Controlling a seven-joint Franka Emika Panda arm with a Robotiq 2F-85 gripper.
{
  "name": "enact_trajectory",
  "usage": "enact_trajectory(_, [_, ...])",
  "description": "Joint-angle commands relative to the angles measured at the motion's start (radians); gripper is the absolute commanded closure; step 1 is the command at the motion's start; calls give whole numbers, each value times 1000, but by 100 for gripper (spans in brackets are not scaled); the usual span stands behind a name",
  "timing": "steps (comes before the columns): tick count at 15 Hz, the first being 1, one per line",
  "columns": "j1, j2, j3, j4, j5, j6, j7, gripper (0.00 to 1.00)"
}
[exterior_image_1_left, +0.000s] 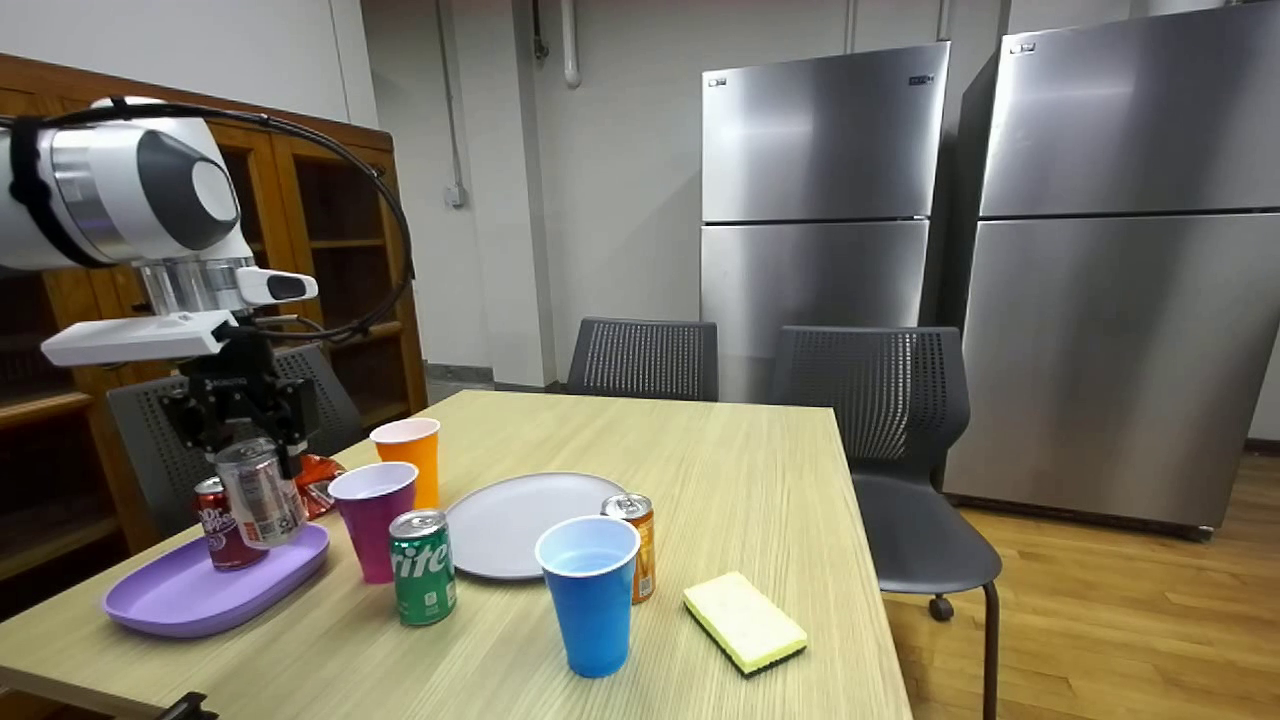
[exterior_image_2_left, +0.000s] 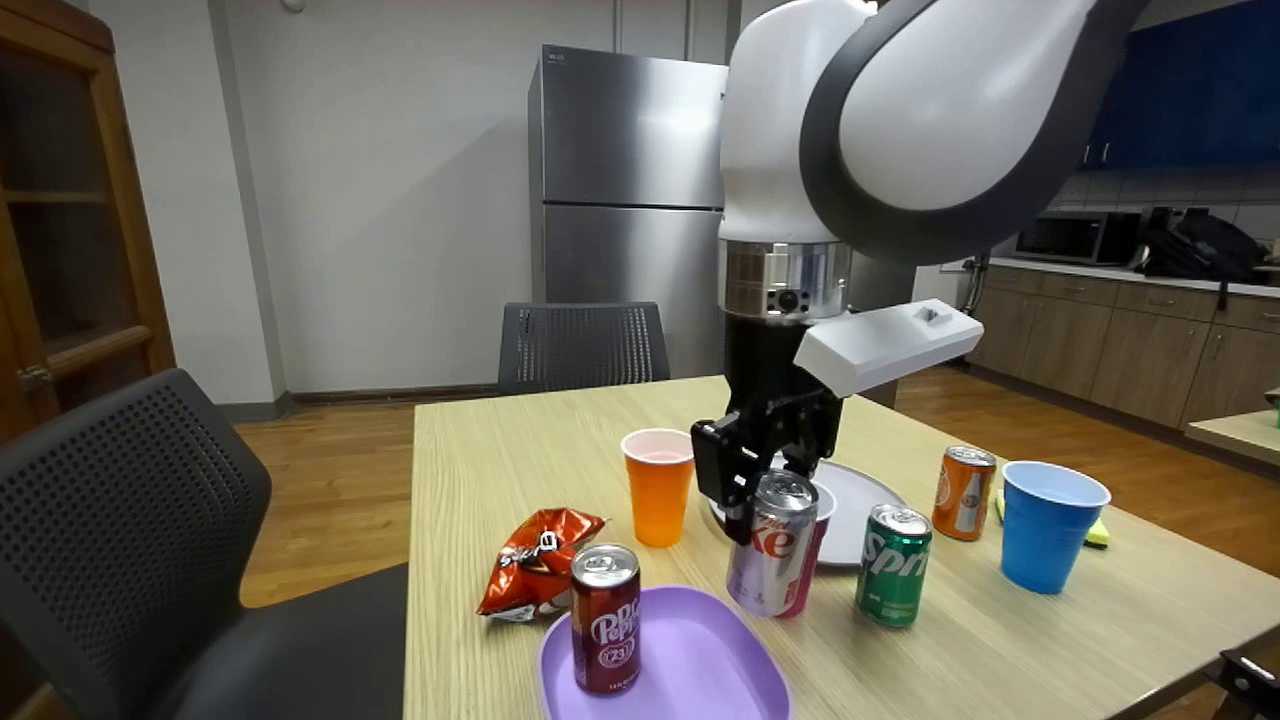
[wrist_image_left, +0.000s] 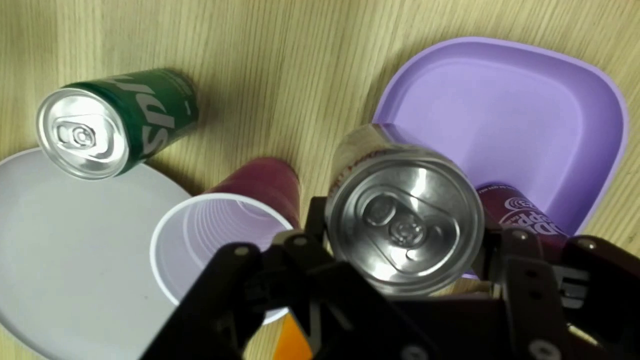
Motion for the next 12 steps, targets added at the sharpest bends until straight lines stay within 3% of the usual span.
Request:
enact_trajectory(1, [10, 38, 11, 69, 18, -55, -26, 61])
enact_trajectory(12, [42, 194, -6, 218, 6, -127, -11, 61])
